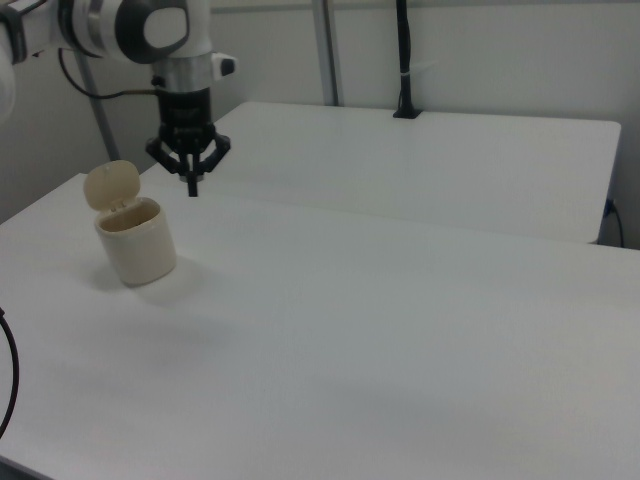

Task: Close the trash bin
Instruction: 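Move the gripper toward the open lid of the cream trash bin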

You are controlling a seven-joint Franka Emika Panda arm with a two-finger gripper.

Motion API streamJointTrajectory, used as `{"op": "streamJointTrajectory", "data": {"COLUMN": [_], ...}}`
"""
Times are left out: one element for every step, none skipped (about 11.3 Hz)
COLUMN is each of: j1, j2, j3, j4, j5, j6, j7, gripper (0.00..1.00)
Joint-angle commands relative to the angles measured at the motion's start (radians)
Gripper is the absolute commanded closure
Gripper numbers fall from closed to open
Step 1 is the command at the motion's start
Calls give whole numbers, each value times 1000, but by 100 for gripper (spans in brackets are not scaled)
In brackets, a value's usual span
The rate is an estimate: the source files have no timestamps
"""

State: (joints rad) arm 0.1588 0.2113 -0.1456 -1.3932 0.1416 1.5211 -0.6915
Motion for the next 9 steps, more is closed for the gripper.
{"op": "streamJointTrajectory", "data": {"j1": [152,189,226,244,263,287,310,318,346], "j2": [16,22,39,43,45,45,51,54,69], "j3": [-6,-6,-6,-6,-6,-6,-6,-6,-6], "j4": [-4,-4,-4,-3,-3,5,20,31,40], "j5": [7,10,12,12,13,13,13,13,12], "j6": [94,152,216,258,322,356,373,392,442], "j7": [-36,-20,-7,18,51,62,66,75,114], "gripper": [100,100,100,100,100,100,100,100,100]}}
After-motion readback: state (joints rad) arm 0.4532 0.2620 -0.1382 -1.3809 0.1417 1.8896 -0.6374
